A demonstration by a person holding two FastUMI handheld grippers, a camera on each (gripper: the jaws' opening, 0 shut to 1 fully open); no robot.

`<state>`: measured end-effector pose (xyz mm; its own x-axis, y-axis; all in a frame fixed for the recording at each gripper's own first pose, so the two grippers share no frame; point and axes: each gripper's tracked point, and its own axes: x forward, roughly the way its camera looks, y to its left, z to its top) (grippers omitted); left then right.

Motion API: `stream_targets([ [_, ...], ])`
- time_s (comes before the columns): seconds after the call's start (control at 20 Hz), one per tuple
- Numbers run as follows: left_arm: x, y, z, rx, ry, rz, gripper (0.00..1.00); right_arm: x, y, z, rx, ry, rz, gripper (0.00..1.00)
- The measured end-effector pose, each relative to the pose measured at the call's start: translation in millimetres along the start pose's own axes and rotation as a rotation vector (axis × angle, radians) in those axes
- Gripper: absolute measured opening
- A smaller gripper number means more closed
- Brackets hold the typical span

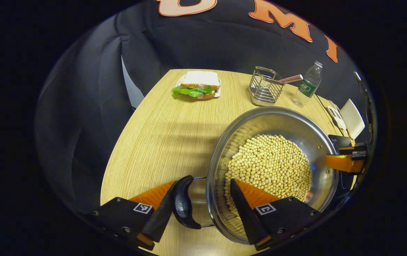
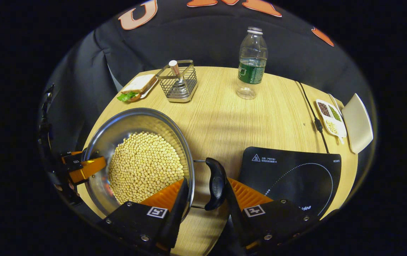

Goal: First push the handle of the pot to place it horizontally, then grasp the pot with both hands and set it on the induction cooktop.

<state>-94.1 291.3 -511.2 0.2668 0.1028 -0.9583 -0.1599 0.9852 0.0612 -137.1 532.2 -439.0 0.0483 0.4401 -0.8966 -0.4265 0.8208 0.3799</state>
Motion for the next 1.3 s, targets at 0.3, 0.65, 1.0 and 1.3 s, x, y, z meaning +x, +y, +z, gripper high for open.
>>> stream_targets([
  [0.3,4.0,7.9,-9.7,-0.037,0.015,0.036,0.88,15.8,-1.7,8.1,-0.001,-0.023,-0.030,0.79],
  [0.65,6.1,11.4,-4.6,-0.110,-0.030,0.068,0.63,9.9,-2.9,0.1,0.031,0.032,-0.030,0.54],
  [1.0,4.7,14.8,5.2,-0.058,-0.109,0.055,0.61,-37.5,-24.4,4.1,0.039,-0.037,-0.043,0.50],
  [1.3,10.0,15.2,10.4,0.001,-0.145,0.010,0.58,-81.2,-65.2,1.6,0.098,-0.081,-0.069,0.50],
])
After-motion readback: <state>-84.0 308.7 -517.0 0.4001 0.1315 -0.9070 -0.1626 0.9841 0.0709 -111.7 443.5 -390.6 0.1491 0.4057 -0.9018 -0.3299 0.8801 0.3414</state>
